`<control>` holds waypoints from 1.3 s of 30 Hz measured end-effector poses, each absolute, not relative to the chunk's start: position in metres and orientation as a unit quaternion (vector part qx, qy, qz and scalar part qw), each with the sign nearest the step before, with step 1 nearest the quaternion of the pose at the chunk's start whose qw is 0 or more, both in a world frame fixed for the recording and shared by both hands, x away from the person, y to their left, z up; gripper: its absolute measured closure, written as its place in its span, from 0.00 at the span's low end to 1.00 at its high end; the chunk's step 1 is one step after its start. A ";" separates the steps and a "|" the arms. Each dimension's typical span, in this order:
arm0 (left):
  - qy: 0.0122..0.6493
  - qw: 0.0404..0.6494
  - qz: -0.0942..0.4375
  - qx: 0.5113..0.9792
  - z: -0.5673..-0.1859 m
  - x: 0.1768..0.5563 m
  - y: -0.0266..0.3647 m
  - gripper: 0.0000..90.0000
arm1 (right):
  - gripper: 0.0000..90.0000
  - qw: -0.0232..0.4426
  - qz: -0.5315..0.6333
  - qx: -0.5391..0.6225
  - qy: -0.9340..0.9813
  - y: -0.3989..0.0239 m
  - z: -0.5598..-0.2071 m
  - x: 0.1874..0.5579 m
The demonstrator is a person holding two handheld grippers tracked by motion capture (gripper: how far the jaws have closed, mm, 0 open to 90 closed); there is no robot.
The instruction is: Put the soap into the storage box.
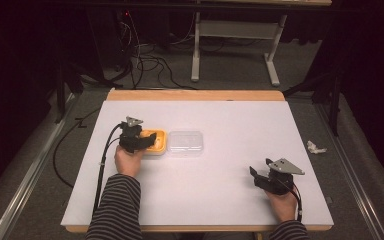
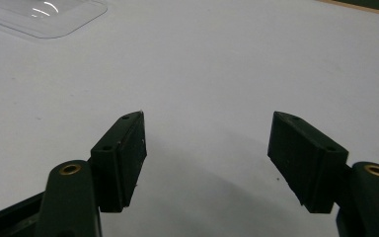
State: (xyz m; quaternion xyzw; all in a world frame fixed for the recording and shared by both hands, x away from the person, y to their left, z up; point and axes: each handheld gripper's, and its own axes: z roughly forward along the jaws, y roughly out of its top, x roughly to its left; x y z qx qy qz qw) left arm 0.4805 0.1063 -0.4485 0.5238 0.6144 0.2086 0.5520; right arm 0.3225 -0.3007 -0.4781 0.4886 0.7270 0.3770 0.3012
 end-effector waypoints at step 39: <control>0.577 0.600 0.203 0.516 -0.432 0.449 0.107 0.32 | 0.35 0.303 0.376 0.487 0.727 -0.301 -0.478 0.322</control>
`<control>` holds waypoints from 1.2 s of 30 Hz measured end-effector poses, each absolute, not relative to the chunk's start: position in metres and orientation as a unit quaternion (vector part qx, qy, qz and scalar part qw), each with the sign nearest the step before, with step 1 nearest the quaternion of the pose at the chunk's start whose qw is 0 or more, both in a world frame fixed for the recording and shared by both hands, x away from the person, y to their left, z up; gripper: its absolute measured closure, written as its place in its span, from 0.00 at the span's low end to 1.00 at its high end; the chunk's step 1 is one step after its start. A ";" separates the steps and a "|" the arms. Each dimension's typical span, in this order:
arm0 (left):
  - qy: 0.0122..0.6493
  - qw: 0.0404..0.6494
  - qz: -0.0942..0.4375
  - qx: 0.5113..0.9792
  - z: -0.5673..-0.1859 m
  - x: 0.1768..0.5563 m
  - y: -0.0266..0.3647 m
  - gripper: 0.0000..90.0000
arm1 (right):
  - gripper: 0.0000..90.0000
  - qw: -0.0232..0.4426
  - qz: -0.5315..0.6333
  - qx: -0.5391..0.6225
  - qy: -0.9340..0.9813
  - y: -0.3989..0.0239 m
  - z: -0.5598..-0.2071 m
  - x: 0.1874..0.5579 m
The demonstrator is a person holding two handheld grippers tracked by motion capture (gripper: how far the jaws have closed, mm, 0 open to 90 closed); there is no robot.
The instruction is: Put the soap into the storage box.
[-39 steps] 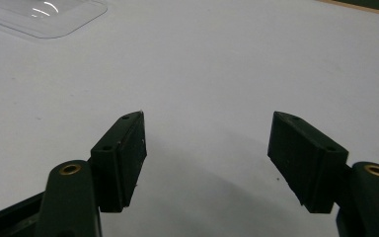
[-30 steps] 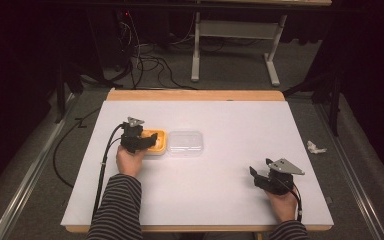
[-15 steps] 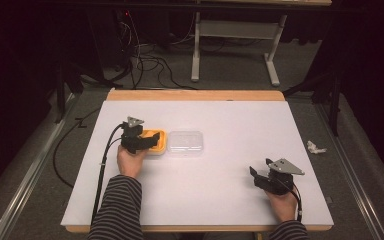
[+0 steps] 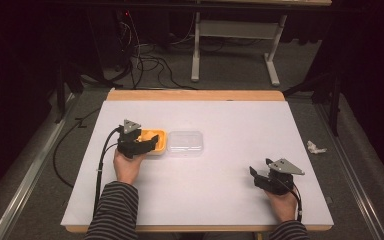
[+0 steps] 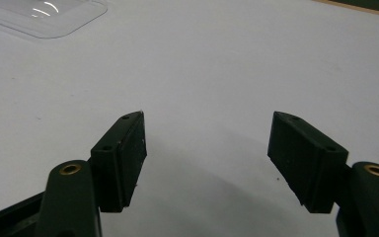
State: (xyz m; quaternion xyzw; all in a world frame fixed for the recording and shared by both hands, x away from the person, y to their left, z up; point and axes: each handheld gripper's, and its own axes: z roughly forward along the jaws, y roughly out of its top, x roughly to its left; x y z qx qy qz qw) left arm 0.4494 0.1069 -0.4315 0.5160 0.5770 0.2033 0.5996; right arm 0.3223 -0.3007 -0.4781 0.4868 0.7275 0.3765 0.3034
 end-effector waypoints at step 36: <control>0.541 0.643 0.185 0.510 -0.407 0.396 0.112 0.32 | 0.35 0.303 0.375 0.482 0.731 -0.301 -0.478 0.323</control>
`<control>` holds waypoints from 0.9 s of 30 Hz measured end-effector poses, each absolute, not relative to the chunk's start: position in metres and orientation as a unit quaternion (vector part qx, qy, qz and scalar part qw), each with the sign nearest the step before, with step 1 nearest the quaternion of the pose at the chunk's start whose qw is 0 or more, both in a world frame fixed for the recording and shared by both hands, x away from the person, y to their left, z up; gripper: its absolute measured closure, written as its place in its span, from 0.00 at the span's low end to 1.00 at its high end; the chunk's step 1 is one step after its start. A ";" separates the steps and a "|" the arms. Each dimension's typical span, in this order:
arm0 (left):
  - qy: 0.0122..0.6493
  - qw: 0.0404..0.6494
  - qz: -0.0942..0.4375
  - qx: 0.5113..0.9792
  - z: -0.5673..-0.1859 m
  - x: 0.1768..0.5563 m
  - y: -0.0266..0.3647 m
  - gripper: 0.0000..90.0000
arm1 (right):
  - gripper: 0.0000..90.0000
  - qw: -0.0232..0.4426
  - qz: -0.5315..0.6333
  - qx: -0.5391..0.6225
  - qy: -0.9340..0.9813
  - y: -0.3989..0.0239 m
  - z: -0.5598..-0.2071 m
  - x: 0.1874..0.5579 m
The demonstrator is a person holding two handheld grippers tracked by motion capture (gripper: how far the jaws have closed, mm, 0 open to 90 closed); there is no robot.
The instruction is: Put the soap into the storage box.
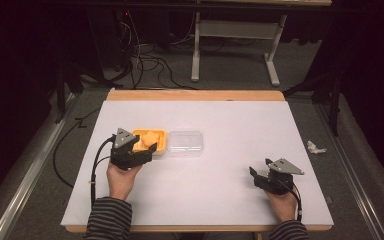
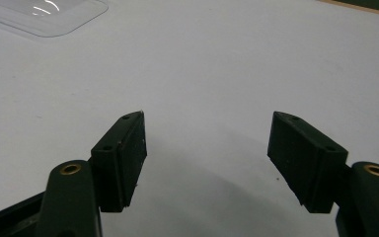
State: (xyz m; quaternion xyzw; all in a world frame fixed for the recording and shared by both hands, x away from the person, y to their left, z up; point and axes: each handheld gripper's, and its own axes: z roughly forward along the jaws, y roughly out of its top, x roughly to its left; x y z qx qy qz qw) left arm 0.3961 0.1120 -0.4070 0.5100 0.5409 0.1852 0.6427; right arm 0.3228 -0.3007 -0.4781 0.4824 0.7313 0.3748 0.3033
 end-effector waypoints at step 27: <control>0.539 0.651 0.167 0.507 -0.417 0.367 0.110 0.32 | 0.35 0.305 0.373 0.484 0.731 -0.300 -0.478 0.322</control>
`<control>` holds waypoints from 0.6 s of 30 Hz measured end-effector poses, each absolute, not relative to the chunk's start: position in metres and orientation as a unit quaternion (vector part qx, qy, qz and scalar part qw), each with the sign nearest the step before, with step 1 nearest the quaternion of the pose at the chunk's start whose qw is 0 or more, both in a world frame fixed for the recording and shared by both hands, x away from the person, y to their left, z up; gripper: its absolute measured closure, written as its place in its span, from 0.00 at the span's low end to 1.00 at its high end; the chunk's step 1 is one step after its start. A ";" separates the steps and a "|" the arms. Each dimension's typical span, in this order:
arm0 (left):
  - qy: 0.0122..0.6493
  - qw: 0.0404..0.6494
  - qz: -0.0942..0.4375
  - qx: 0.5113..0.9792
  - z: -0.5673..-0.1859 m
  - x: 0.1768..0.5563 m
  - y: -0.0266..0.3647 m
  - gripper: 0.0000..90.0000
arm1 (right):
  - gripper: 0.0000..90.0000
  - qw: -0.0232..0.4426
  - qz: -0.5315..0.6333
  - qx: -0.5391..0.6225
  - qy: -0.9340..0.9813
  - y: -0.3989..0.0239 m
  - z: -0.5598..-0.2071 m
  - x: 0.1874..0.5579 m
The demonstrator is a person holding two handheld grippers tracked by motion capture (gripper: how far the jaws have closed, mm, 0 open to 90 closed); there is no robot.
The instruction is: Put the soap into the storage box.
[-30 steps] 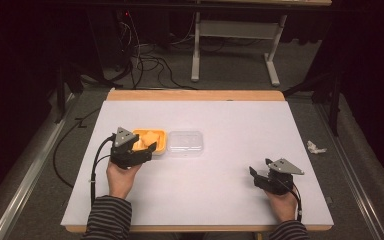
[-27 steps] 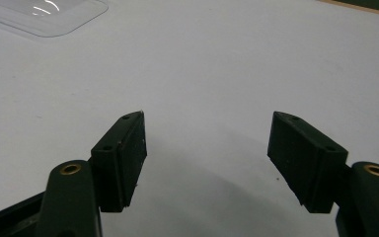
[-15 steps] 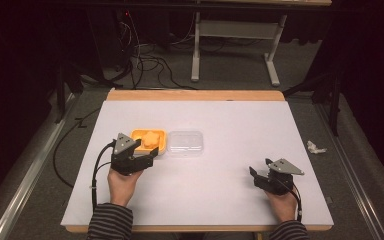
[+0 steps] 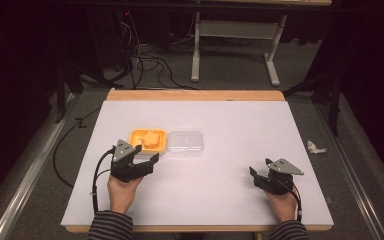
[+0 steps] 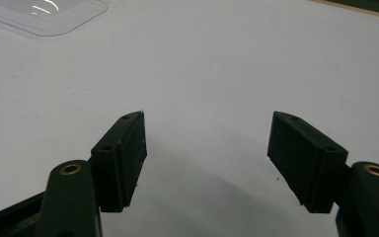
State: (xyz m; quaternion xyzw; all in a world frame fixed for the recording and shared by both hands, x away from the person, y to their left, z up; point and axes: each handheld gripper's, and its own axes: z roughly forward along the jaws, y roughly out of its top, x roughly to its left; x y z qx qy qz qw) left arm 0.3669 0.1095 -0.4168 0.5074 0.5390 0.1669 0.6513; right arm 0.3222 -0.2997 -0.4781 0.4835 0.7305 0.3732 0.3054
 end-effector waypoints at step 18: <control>0.534 0.650 0.166 0.514 -0.424 0.357 0.101 0.31 | 0.35 0.306 0.373 0.483 0.731 -0.300 -0.478 0.322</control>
